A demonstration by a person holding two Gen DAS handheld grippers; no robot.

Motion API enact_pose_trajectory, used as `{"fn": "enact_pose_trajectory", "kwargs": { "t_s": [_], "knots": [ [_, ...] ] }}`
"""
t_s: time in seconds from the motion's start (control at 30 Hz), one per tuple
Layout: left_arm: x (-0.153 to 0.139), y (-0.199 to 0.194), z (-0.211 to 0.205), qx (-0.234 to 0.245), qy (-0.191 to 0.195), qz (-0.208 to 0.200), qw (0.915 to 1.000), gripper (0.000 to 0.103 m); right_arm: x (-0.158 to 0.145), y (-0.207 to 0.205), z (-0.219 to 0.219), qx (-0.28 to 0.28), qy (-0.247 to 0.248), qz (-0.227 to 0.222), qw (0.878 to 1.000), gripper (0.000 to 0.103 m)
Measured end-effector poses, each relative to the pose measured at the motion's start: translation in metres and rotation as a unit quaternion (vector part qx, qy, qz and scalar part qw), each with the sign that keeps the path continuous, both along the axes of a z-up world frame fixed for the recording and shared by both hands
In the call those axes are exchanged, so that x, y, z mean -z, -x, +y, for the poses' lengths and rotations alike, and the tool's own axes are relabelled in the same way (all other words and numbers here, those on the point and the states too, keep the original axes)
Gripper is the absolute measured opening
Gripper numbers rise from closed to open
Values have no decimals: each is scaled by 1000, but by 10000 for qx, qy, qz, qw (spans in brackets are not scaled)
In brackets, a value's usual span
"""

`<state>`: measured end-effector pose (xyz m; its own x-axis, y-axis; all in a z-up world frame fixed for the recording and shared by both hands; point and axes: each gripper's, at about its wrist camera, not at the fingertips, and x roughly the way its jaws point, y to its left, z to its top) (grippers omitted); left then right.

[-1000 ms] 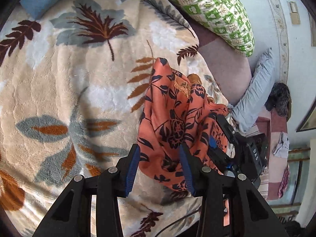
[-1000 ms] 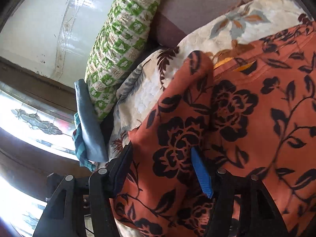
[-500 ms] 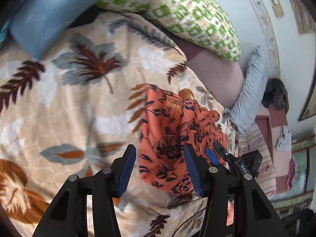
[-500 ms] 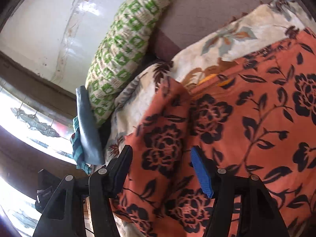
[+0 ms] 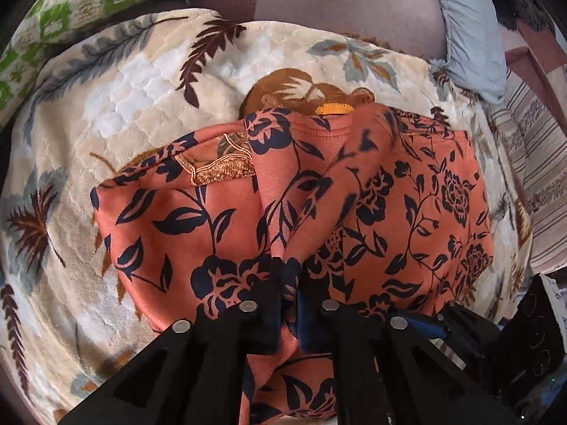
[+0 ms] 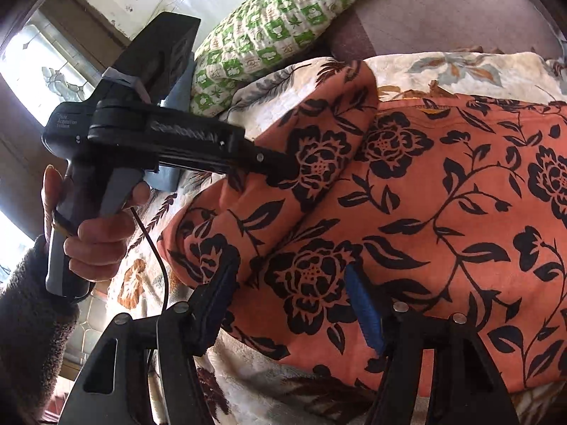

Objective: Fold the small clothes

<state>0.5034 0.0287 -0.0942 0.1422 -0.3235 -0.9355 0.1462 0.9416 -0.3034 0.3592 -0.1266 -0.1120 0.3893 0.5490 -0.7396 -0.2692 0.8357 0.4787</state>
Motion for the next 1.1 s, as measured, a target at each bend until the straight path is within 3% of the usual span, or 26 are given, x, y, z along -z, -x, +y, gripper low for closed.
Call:
{"fn": "enact_pose_trajectory", "kwargs": {
  "t_s": [0.1,0.23,0.3,0.4,0.47,0.53,0.6,0.7,0.8,0.83,0.87,0.9,0.93,0.97,1.0,1.1],
  "knots": [
    [-10,21,47,-594,256,-349,9973,6,-1,2,7,-1,76,-110,9999,66],
    [4,42,121,-1535,133,-85,9880,6,-1,9,29,-97,294,-251,9992,68],
    [16,52,154,-2005,587,173,9778,8,-3,17,46,-248,506,-381,9977,68],
    [20,71,187,-2433,1130,229,9631,10,-7,37,79,-648,1060,-789,9891,69],
    [22,81,199,-2507,1312,263,9588,18,-5,55,105,-1084,1566,-1126,9752,75],
    [23,91,204,-2475,1360,274,9589,25,2,73,130,-1396,2230,-1562,9520,75],
    [25,97,209,-2454,1388,238,9591,26,11,85,151,-1537,2802,-1875,9288,75],
    [19,109,219,-2433,1495,251,9580,26,26,80,184,-1686,3281,-1958,9086,76],
    [15,111,224,-2443,1555,287,9567,27,43,75,213,-1840,3934,-2319,8704,75],
    [13,112,226,-2471,1587,292,9555,27,42,72,215,-1878,3870,-2384,8707,63],
    [12,112,226,-2494,1656,289,9537,28,39,67,213,-1815,3820,-2362,8748,30],
    [11,112,227,-2511,1776,275,9511,32,35,60,207,-1682,3775,-2292,8813,18],
    [10,110,226,-2500,1905,251,9490,35,27,57,196,-1570,3479,-2241,8967,17],
    [8,108,223,-2467,2012,220,9477,44,18,57,187,-1437,3315,-2283,9041,16],
    [8,104,219,-2423,2087,171,9473,50,10,61,178,-1349,3228,-2368,9064,16],
    [12,89,202,-2410,2318,138,9423,52,-8,69,157,-1127,2927,-2475,9167,15]
  ]
}}
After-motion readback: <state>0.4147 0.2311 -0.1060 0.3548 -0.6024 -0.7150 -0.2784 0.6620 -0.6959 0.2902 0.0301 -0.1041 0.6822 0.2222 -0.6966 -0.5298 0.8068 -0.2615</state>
